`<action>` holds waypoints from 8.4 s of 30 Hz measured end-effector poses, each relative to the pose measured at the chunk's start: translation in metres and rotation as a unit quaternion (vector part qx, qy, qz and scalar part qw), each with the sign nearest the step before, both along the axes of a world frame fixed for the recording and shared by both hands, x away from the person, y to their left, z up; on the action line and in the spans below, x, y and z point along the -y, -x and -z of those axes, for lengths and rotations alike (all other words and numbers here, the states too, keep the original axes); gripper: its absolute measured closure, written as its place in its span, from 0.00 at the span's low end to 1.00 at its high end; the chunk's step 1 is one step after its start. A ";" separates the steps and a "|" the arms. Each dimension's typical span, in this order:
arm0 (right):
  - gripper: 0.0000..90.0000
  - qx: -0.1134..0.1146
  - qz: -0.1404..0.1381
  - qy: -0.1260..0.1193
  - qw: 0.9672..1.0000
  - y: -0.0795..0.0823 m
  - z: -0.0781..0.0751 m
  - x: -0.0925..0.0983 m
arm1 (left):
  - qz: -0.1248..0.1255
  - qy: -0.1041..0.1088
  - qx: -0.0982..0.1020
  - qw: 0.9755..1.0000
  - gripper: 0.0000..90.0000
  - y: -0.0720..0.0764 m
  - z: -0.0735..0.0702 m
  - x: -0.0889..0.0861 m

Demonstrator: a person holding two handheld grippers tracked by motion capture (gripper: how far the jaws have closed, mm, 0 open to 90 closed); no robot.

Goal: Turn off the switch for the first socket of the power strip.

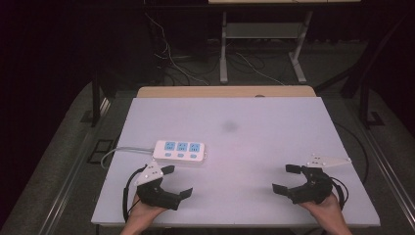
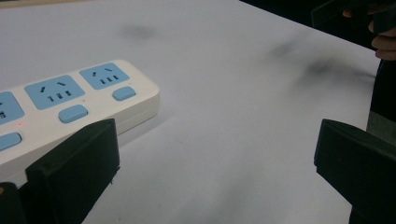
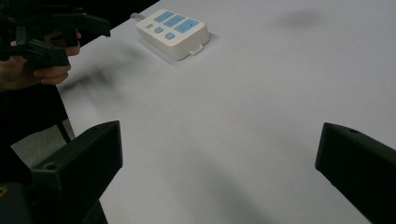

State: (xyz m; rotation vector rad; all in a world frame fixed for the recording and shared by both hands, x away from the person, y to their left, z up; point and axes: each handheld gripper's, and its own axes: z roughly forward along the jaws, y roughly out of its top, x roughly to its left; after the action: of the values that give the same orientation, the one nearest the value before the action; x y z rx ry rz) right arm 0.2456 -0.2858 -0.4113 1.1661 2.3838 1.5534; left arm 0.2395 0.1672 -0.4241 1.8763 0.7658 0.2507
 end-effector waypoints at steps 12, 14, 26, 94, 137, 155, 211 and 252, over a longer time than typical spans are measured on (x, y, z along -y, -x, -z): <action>0.00 -0.003 0.000 0.001 1.000 0.000 0.000 0.000 | 0.003 0.001 -0.002 1.000 0.00 0.000 0.000 0.000; 0.00 -0.003 0.000 0.001 1.000 0.000 0.001 0.000 | 0.004 0.002 -0.002 1.000 0.00 0.000 0.000 0.000; 0.00 -0.004 0.000 0.000 1.000 0.000 0.000 0.002 | 0.011 0.000 -0.002 1.000 0.00 0.002 -0.001 0.002; 0.00 -0.006 0.010 0.004 1.000 0.003 0.000 0.009 | 0.006 -0.066 -0.056 0.996 0.00 -0.053 -0.059 -0.036; 0.00 -0.006 0.003 0.014 1.000 0.004 0.001 0.007 | 0.007 -0.145 -0.096 0.985 0.03 -0.108 -0.062 -0.047; 0.00 -0.008 0.004 0.015 1.000 0.005 0.002 0.008 | 0.002 -0.164 -0.090 0.982 0.61 -0.117 -0.060 -0.048; 0.00 -0.009 0.007 0.018 1.000 0.005 0.003 0.013 | 0.028 -0.245 -0.125 0.961 0.99 -0.136 -0.024 -0.027; 0.00 -0.010 0.005 0.022 1.000 0.005 0.003 0.012 | 0.001 -0.174 -0.161 0.971 1.00 -0.138 -0.014 -0.032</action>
State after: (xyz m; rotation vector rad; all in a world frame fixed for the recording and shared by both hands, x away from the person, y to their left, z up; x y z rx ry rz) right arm 0.2405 -0.2982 -0.4147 1.1876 2.4077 1.4852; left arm 0.3770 0.1991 -0.4098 2.2847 0.9888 0.0802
